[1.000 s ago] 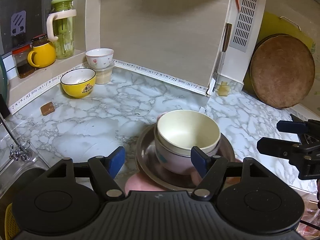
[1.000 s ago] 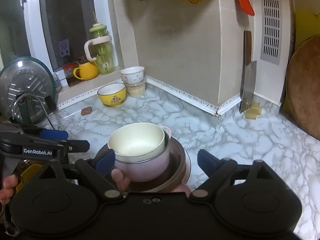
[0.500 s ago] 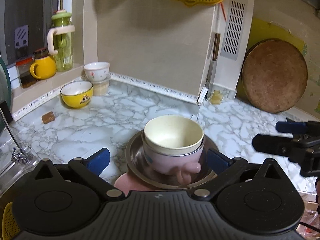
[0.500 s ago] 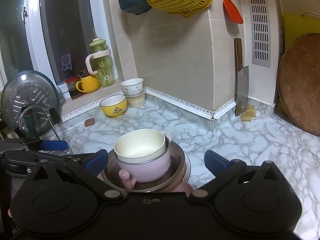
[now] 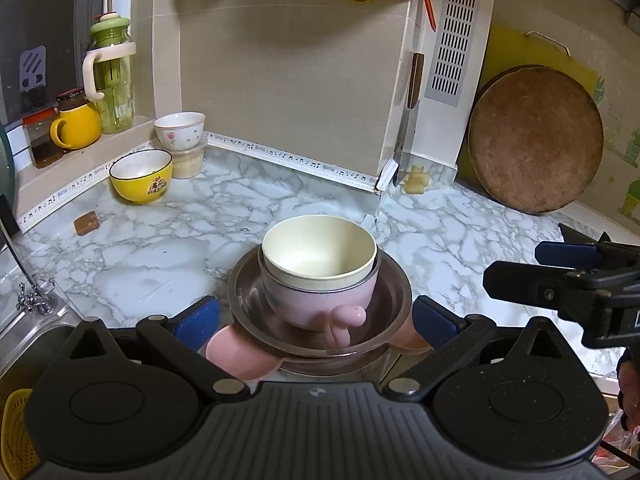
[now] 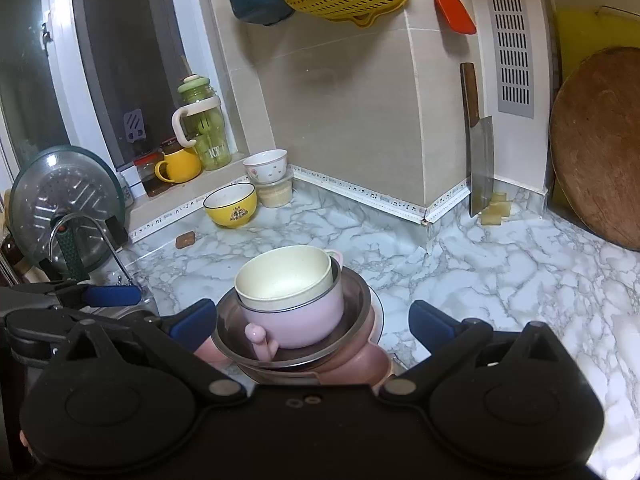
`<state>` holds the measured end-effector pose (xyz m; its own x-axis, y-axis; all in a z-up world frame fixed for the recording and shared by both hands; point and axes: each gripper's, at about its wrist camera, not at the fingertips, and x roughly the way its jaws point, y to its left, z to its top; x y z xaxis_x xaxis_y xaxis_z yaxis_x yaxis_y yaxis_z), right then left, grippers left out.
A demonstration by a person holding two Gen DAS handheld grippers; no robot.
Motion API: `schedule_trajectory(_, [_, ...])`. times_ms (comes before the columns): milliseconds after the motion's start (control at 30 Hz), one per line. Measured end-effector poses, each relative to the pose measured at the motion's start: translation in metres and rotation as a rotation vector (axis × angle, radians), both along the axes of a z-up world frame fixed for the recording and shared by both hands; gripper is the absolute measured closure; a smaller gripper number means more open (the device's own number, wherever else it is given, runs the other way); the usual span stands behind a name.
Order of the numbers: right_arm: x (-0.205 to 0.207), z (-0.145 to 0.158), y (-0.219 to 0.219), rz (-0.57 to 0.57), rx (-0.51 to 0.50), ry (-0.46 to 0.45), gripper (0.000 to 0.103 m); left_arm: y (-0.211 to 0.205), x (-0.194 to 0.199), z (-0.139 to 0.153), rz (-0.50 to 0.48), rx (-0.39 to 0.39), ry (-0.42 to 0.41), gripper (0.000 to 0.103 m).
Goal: Organize plates and bowls
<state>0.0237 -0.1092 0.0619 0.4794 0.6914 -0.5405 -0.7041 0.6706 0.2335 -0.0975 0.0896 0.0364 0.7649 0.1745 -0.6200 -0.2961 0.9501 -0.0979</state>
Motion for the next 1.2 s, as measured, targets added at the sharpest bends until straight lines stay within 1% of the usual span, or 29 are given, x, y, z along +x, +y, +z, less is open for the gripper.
schedule_trajectory(200, [0.001, 0.006, -0.004, -0.016, 0.006, 0.009, 0.0, -0.004, -0.003, 0.007, 0.005, -0.005, 0.003, 0.0])
schedule_trajectory(367, [-0.001, 0.008, -0.007, -0.032, 0.012, 0.034, 0.0, -0.006, -0.004, 0.009, 0.01, -0.028, 0.007, 0.0])
schedule_trajectory(633, [-0.009, 0.013, -0.007, -0.043, -0.006, 0.016, 0.0, -0.007, -0.01, 0.014, 0.04, -0.033, -0.01, 0.0])
schedule_trajectory(800, [-0.009, 0.017, -0.01, -0.056, -0.007, 0.004, 0.0, -0.006, -0.013, 0.021, 0.056, -0.021, -0.027, 0.0])
schedule_trajectory(1000, [-0.007, 0.021, -0.009, -0.053, -0.019, 0.0, 0.0, -0.002, -0.016, 0.024, 0.082, -0.022, -0.023, 0.0])
schedule_trajectory(1200, [-0.008, 0.025, -0.007, -0.047, -0.038, -0.017, 0.0, -0.004, -0.018, 0.029, 0.1, 0.006, -0.022, 0.0])
